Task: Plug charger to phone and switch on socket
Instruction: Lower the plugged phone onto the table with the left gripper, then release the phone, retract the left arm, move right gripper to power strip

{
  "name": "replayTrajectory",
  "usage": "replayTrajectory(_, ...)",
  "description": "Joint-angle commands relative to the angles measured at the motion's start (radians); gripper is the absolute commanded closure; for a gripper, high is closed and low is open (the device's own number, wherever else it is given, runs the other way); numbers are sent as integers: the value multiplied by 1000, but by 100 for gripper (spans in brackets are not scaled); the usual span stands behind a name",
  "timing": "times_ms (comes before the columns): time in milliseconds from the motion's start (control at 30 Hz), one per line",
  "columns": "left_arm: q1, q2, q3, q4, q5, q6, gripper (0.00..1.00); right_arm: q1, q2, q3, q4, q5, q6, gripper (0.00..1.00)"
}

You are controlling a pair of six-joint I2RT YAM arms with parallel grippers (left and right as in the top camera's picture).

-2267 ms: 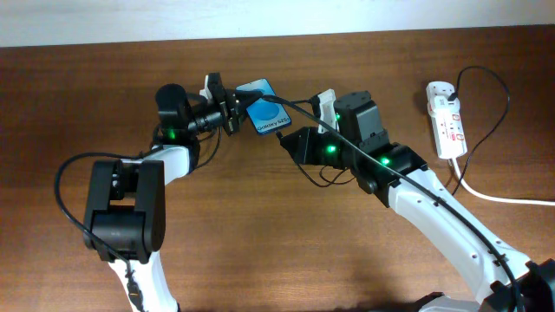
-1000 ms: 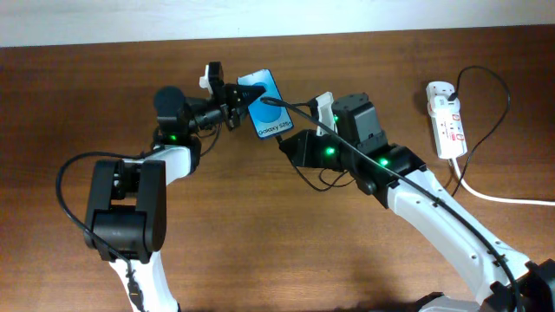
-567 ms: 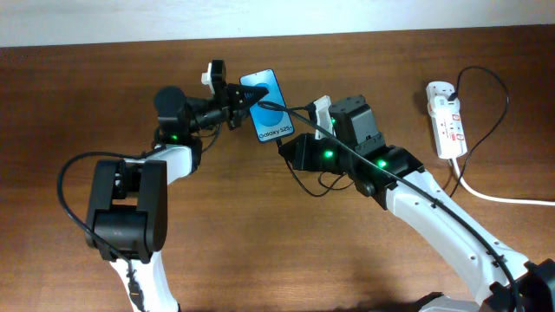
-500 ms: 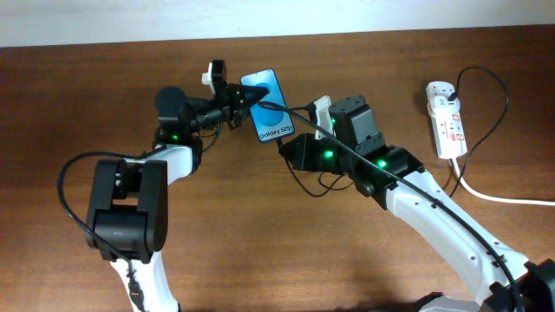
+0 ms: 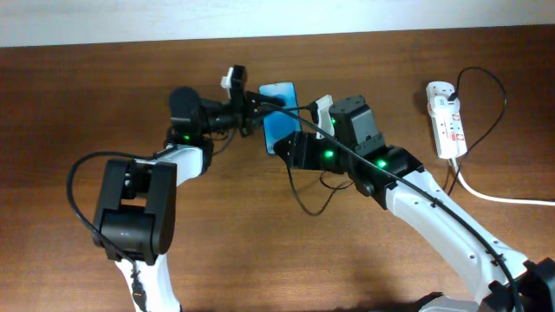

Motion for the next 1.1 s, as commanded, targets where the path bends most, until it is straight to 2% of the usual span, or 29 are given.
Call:
replayTrajectory(0,-5,-10,5,11,64,-16,100,-6,-42,10,-25,38,-43,21)
replayTrajectory(33,0,-10,5,11,64,-10,100,-8,-80,10,-33,38,-48,16)
replayTrajectory(133,8,-10,5,11,55,-2,100,-12,-175,10,-48,45,-77,14)
replayTrajectory(333,13,-10,5,-3,0,81,100,-144,-307,10,-236,45,-185,12)
replayTrajectory(400,11,-10,5,-138,-40,198,100,-179,-308,10,-275,45,-207,12)
replayTrajectory(467,11,-10,6,-484,-135,433,100,-190,-308,10,-287,45,-229,12)
replayTrajectory(533,7,-10,38,-701,-165,602,100,-190,-307,10,-286,47,-237,12)
replayTrajectory(567,-1,-10,60,-762,-176,654,100,-190,-307,10,-286,49,-249,12)
replayTrajectory(633,-23,-10,138,-959,-237,805,100,-190,-307,10,-287,49,-252,12)
replayTrajectory(700,-37,-10,253,-1263,-357,1043,100,-190,-307,10,-291,49,-253,12)
replayTrajectory(733,-46,-10,299,-1368,-427,1136,100,-190,-307,10,-291,50,-253,12)
replayTrajectory(800,-68,-10,343,-1452,-535,1259,100,-190,-307,10,-290,50,-253,12)
replayTrajectory(900,-94,-9,346,-1469,-670,1334,100,-190,-307,10,-291,50,-253,12)
replayTrajectory(1000,-113,-1,346,-1471,-744,1349,98,-190,-307,10,-291,49,-252,12)
replayTrajectory(1067,-113,43,346,-1452,-744,1349,98,-190,-307,10,-293,49,-252,12)
